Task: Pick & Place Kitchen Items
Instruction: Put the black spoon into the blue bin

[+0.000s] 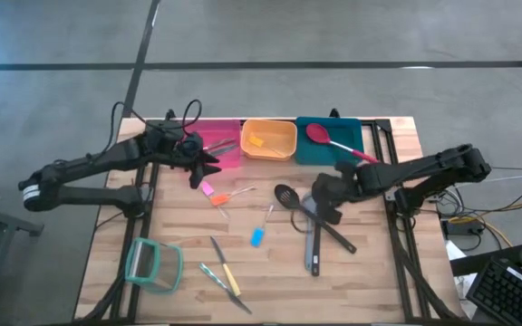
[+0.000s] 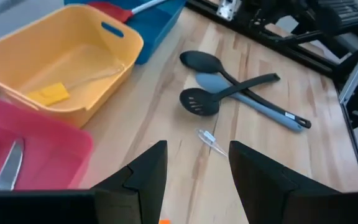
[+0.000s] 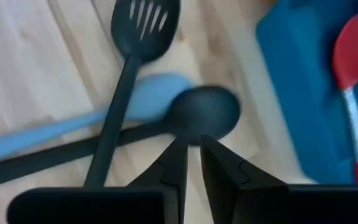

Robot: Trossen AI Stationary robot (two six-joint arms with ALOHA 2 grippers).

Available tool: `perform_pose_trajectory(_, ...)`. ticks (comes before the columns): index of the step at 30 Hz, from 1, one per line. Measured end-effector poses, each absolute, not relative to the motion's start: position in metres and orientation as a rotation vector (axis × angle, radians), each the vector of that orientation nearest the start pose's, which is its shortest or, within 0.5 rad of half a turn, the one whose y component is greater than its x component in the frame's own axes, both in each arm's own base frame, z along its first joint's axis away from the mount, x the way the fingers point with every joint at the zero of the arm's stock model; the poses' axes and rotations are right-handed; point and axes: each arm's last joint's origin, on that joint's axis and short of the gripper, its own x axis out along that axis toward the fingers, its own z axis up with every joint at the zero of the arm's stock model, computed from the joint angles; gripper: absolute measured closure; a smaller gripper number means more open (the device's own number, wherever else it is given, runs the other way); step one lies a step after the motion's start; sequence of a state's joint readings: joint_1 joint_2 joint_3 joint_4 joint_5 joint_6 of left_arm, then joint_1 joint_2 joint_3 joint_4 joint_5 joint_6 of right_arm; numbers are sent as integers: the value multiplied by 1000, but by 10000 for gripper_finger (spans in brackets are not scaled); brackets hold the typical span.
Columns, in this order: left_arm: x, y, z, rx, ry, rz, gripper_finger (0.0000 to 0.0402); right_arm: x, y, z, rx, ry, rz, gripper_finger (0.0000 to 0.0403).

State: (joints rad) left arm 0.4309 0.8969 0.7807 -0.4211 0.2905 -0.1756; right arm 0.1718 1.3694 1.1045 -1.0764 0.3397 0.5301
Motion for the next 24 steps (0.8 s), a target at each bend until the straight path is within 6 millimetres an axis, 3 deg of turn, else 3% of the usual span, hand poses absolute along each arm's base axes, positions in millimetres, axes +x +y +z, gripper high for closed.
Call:
perform_pose_trajectory(6,183,75,287,-407,509,194,225,223,49,235,172,1255,-536,383)
perform_pose_trajectory(10,186,72,293,-297,446,151,225,216,47,219,240,1286,-601,377)
perform_pose_trajectory(17,184,61,297,-181,263,113,225,213,51,205,358,1355,-507,310)
perform_pose_trajectory(24,172,47,281,-147,170,92,225,221,55,201,471,1299,-441,244)
